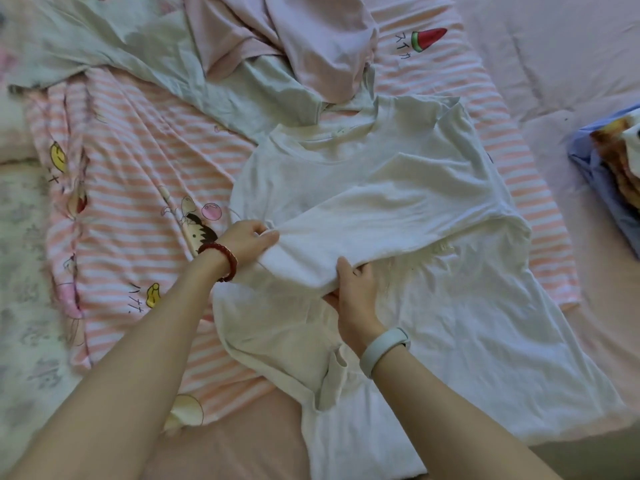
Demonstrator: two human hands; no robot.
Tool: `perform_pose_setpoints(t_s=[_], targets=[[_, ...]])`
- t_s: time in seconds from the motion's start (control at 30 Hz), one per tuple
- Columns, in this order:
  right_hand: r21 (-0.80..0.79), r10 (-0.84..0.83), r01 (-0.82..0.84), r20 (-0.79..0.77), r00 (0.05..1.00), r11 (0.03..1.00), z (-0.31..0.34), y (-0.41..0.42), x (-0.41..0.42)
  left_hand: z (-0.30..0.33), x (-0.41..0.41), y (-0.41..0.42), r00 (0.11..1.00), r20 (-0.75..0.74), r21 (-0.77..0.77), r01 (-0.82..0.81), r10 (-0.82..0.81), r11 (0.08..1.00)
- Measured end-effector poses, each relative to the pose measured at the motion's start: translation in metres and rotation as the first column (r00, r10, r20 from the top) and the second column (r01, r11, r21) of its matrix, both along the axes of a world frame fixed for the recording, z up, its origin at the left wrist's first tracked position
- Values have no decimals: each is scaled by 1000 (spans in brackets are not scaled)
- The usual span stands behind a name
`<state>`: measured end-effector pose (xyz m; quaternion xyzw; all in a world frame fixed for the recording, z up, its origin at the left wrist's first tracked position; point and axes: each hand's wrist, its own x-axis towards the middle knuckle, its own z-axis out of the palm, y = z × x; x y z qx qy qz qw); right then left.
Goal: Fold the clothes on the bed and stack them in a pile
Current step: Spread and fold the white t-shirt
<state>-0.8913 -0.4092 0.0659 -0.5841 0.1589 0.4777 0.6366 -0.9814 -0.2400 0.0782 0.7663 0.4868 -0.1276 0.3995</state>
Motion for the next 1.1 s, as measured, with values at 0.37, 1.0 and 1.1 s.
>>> perform_pose_setpoints(t_s=[0.37, 1.0, 1.1], targets=[[-139, 334, -334, -21, 942, 932, -27, -48, -50, -23, -73, -67, 924, 115, 77, -374, 364, 924], [-753, 935, -642, 110, -337, -142, -42, -126, -113, -35, -143, -119, 682, 121, -56, -721, 721, 691], [-751, 836, -600, 120, -536, -276, -36, -131, -129, -27, -159, -109, 726, 121, -16, -680, 676, 733]])
